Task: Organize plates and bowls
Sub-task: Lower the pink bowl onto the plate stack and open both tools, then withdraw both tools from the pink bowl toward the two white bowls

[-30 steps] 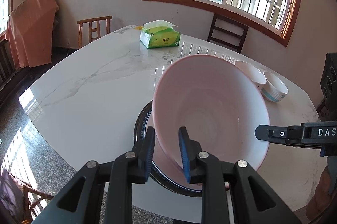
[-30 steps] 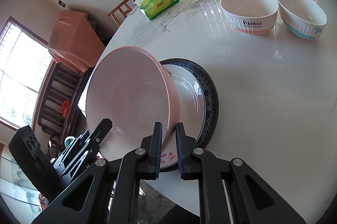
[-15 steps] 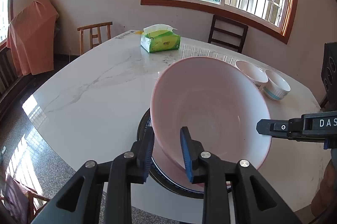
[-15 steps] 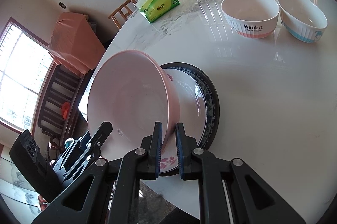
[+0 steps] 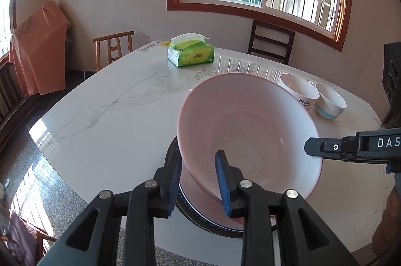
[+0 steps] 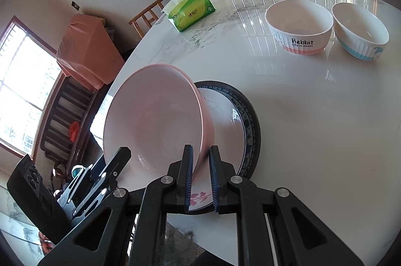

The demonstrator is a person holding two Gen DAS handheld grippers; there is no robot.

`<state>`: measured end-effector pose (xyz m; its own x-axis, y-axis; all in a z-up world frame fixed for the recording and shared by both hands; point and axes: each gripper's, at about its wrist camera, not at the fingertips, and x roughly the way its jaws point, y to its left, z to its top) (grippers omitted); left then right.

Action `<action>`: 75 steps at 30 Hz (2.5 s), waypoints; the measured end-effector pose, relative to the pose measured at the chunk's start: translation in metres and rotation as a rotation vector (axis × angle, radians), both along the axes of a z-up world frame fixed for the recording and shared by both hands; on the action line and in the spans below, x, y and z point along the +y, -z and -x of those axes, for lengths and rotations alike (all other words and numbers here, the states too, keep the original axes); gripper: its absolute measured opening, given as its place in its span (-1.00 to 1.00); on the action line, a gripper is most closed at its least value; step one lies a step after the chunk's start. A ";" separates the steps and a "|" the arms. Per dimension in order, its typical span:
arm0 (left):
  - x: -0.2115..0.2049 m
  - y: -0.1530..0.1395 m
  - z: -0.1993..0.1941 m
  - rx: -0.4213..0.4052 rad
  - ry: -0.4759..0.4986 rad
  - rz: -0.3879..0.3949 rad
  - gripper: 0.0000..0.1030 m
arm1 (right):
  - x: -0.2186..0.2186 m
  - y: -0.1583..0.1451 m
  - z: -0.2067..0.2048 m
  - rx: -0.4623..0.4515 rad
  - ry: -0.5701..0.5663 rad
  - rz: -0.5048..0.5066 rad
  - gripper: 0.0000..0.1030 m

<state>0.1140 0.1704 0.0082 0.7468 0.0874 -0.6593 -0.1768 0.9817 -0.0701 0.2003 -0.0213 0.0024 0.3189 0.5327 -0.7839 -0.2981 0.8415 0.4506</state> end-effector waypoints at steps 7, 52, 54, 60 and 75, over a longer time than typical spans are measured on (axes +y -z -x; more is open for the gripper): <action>-0.002 -0.003 0.002 -0.014 0.008 -0.003 -0.26 | 0.005 -0.010 0.004 -0.080 0.000 0.043 -0.72; -0.079 -0.066 0.065 -0.236 0.095 -0.080 0.13 | -0.047 -0.094 0.108 -0.710 0.221 0.364 -0.47; -0.087 -0.067 0.066 -0.236 0.105 -0.082 0.13 | -0.052 -0.093 0.107 -0.711 0.232 0.367 -0.47; -0.111 -0.069 0.062 -0.233 0.138 -0.097 0.13 | -0.070 -0.092 0.109 -0.709 0.269 0.369 -0.45; -0.165 -0.061 0.042 -0.208 0.203 -0.120 0.13 | -0.115 -0.087 0.109 -0.701 0.356 0.378 -0.29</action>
